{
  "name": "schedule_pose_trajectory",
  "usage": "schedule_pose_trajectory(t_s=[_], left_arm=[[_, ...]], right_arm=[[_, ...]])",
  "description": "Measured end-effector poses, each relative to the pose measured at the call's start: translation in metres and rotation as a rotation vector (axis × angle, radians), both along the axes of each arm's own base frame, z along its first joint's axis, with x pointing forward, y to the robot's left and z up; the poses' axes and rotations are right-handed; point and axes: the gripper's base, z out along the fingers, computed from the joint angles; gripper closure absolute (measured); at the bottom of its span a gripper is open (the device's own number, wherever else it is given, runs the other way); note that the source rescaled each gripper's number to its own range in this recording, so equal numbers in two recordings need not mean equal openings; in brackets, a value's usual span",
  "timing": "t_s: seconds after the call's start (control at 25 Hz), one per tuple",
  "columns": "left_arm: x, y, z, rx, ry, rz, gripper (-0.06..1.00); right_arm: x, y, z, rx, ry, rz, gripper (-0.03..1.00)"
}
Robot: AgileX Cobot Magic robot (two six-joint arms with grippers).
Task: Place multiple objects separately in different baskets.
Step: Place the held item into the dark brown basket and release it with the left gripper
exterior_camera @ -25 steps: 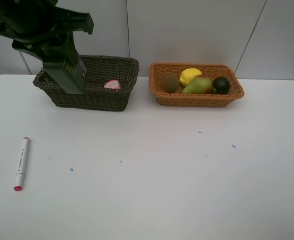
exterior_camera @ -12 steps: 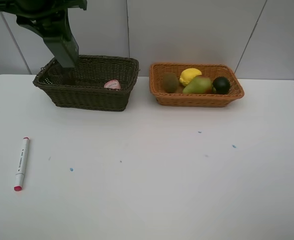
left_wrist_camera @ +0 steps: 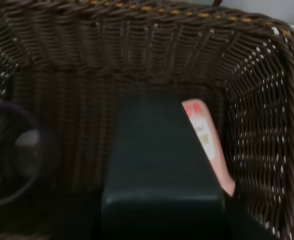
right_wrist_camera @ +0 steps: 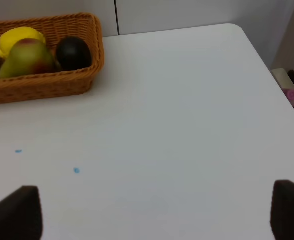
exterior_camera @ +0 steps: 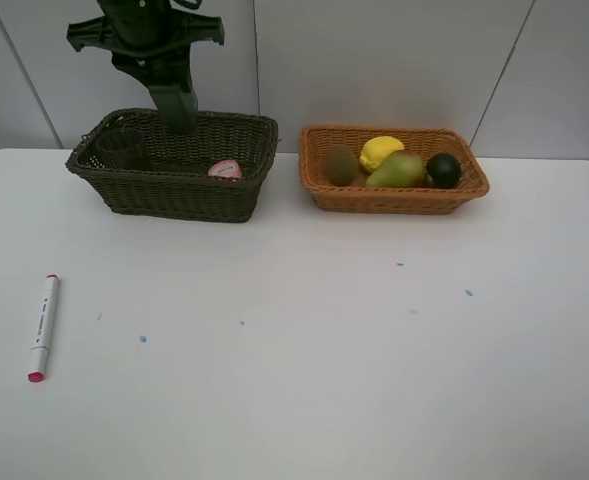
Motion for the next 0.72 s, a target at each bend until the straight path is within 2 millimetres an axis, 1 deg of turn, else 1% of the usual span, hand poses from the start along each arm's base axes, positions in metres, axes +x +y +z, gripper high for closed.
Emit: schedule_pose_trajectory(t_s=[0.16,0.24,0.48,0.56,0.72], left_arm=[[0.021,-0.006,-0.022,0.000,-0.003,0.000,0.45],[0.029,-0.005,-0.032,0.001,0.004,0.007,0.45],[0.044,0.011,-0.068,0.022,0.065,0.048,0.45],[0.046,0.016,-0.074,0.027,0.081,0.059,0.45],[0.047,0.021,-0.078,0.026,0.092,0.070,0.45]], right_arm=[[0.000,0.000,0.000,0.000,0.000,0.000,-0.03],[0.000,0.000,0.000,0.000,0.000,0.000,-0.03],[0.000,0.000,0.000,0.000,0.000,0.000,-0.03],[0.000,0.000,0.000,0.000,0.000,0.000,-0.03],[0.000,0.000,0.000,0.000,0.000,0.000,-0.03]])
